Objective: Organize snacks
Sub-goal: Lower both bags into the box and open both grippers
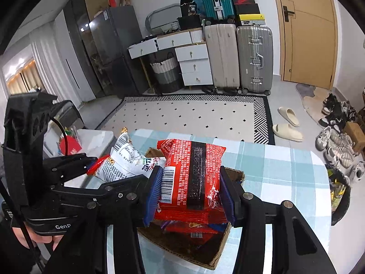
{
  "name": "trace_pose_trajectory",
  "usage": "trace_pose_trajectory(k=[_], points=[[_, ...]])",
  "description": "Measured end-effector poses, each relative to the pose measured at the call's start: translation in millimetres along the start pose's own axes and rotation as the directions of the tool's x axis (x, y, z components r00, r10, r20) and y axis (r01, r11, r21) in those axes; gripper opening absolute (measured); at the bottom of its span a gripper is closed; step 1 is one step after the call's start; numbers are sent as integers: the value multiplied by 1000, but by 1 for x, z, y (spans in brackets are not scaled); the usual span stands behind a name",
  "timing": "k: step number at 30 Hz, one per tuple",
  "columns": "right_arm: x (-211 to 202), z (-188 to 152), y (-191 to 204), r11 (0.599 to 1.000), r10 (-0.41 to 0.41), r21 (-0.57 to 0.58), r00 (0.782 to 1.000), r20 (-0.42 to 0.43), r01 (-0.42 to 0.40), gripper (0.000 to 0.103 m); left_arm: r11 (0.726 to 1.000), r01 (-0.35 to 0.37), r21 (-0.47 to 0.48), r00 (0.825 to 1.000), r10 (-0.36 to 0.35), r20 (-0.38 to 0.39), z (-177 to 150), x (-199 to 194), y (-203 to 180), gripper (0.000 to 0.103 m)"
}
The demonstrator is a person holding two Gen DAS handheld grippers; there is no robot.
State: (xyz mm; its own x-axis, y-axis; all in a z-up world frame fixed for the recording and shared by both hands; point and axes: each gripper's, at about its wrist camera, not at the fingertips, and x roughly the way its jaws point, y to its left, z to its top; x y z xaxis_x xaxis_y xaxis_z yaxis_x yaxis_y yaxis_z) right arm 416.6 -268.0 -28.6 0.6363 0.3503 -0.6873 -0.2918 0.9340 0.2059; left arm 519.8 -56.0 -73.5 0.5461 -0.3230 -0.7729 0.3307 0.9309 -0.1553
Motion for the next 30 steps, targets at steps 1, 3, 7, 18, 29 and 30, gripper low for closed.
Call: trace_pose_trajectory(k=[1, 3, 7, 18, 29, 30], points=[[3, -1, 0, 1000, -5, -2, 1000, -5, 5, 48, 1000, 6, 1, 1000, -6, -2, -1, 2, 0, 49], [7, -1, -1, 1000, -13, -1, 1000, -8, 13, 48, 1000, 9, 7, 1000, -9, -15, -4, 6, 2, 49], [18, -4, -6, 1000, -24, 18, 999, -33, 25, 48, 999, -15, 38, 1000, 16, -27, -8, 13, -4, 52], [32, -11, -13, 998, -11, 59, 999, -53, 14, 48, 1000, 2, 12, 998, -1, -64, -3, 21, 16, 64], [-2, -10, -6, 999, -35, 30, 999, 26, 34, 50, 991, -111, 77, 994, 111, 13, -17, -15, 0, 70], [-5, -10, -5, 999, -36, 27, 999, 30, 35, 50, 987, -135, 85, 991, 132, 32, -20, -20, -3, 70]])
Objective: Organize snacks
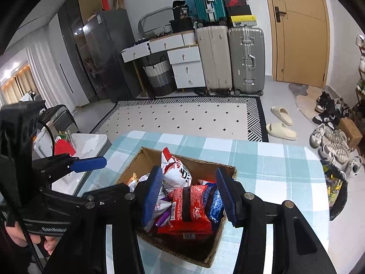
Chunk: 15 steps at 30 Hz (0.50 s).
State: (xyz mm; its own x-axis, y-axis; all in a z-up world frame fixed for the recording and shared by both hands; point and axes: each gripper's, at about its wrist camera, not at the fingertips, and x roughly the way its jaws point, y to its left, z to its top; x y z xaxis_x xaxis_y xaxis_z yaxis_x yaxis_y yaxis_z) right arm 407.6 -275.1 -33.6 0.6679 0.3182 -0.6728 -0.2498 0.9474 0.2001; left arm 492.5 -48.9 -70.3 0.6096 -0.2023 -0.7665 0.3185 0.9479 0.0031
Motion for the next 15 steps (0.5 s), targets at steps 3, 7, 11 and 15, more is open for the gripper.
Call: trace_pose_trajectory(k=[3, 7, 11, 15], points=[[-10, -3, 2, 1000, 5, 3, 1000, 9, -5, 50, 999, -31, -21, 999, 32, 27, -5, -15, 0, 71], [-26, -7, 3, 1000, 7, 11, 1000, 23, -7, 50, 998, -55, -29, 996, 57, 64, -12, -38, -2, 72], [-58, -18, 2, 999, 31, 36, 995, 100, -35, 61, 993, -112, -24, 983, 115, 144, -24, -72, -8, 80], [-95, -36, 2, 999, 18, 39, 980, 197, -26, 77, 992, -121, -43, 965, 128, 228, -46, -111, -16, 83]])
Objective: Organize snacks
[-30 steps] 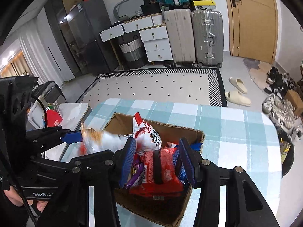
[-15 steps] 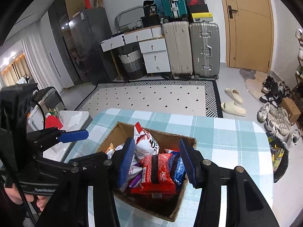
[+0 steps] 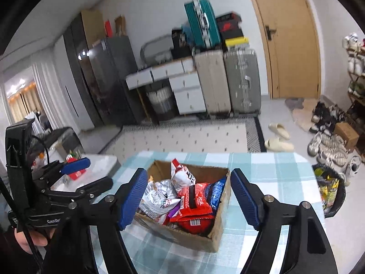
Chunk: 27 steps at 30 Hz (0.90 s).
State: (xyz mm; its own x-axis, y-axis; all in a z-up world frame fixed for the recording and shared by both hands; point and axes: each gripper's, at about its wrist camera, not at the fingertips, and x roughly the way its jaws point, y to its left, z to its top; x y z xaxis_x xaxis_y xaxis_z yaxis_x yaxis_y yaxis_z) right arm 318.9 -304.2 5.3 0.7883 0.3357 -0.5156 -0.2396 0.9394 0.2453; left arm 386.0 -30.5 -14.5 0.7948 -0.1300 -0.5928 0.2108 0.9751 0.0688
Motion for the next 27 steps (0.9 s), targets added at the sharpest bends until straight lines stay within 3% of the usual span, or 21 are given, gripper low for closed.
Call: trace_pose_trajectory(k=[3, 7, 10, 13, 20, 27], points=[[-31, -11, 6, 999, -4, -34, 999, 52, 6, 78, 1000, -5, 2, 999, 5, 32, -10, -23, -4, 85], [-72, -29, 12, 998, -21, -63, 988, 152, 31, 93, 999, 37, -6, 998, -36, 51, -26, -52, -9, 95], [-101, -45, 15, 996, -29, -75, 975, 220, 46, 97, 1000, 25, -2, 996, -25, 87, -41, -77, -14, 102], [-120, -61, 15, 996, 15, -87, 973, 232, 6, 100, 1000, -5, 5, 992, 4, 129, -55, -95, -18, 102], [-152, -114, 23, 992, 23, -126, 966, 256, 10, 101, 995, -48, -84, 983, 62, 174, -95, -120, -8, 102], [-153, -160, 26, 988, -3, -152, 970, 244, 41, 102, 989, -106, -103, 978, 123, 170, -140, -117, 3, 102]])
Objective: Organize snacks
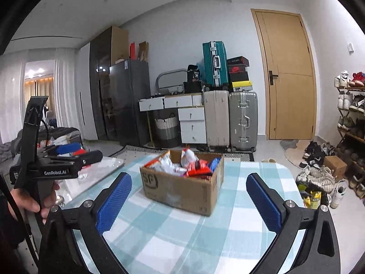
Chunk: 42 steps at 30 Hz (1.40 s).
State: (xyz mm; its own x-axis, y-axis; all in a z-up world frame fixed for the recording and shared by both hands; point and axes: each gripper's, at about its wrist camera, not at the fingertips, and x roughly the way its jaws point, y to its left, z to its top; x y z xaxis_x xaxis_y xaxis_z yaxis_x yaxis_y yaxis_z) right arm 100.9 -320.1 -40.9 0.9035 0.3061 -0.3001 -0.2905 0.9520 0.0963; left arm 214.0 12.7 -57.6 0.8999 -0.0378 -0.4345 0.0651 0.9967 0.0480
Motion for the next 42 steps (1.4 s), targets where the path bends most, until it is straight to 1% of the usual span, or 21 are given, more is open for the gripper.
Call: trace_pose_trajectory(k=[2, 4, 6, 9, 11, 15, 16, 19, 20, 23, 27, 32, 35, 42], points=[[-2, -13, 0, 1000, -10, 7, 1000, -2, 10, 102, 1000, -18, -6, 1000, 18, -3, -10, 3, 3, 102], [-3, -27, -2, 1000, -22, 22, 1000, -3, 22, 102, 1000, -27, -9, 1000, 27, -3, -27, 7, 6, 102], [-3, -41, -6, 999, -31, 36, 999, -9, 32, 102, 998, -59, 7, 998, 59, 9, -42, 12, 4, 102], [1, -54, -13, 996, -74, 43, 997, -10, 74, 102, 995, -93, 24, 996, 93, 17, -60, 21, 3, 102], [3, -64, -17, 994, -93, 53, 996, -6, 93, 102, 996, -91, 23, 996, 91, 15, -68, 27, 4, 102], [10, -72, -24, 993, -97, 72, 995, -16, 98, 102, 997, -77, 9, 997, 77, 5, -82, 42, 7, 102], [14, -76, -26, 992, -89, 82, 995, -34, 91, 102, 997, -74, 6, 997, 74, 1, -84, 46, 8, 102], [20, -79, -30, 990, -73, 116, 996, -46, 78, 102, 998, -65, -1, 998, 65, -7, -94, 54, 8, 102], [22, -82, -30, 990, -69, 119, 996, -50, 75, 102, 998, -62, 1, 998, 62, -8, -96, 57, 9, 102], [27, -85, -29, 991, -72, 108, 996, -58, 78, 102, 996, -84, 12, 996, 84, 14, -101, 56, 7, 102], [28, -86, -27, 992, -73, 103, 996, -46, 78, 102, 997, -73, 10, 997, 73, 29, -104, 56, 7, 102], [32, -85, -26, 993, -72, 94, 996, -57, 77, 102, 996, -81, -43, 997, 81, -19, -104, 69, 19, 102], [31, -84, -27, 992, -73, 99, 996, -57, 78, 102, 995, -78, -61, 997, 76, -23, -103, 68, 23, 102], [31, -87, -35, 987, -74, 140, 996, -58, 81, 103, 997, -73, -20, 997, 73, -8, -104, 67, 22, 102]])
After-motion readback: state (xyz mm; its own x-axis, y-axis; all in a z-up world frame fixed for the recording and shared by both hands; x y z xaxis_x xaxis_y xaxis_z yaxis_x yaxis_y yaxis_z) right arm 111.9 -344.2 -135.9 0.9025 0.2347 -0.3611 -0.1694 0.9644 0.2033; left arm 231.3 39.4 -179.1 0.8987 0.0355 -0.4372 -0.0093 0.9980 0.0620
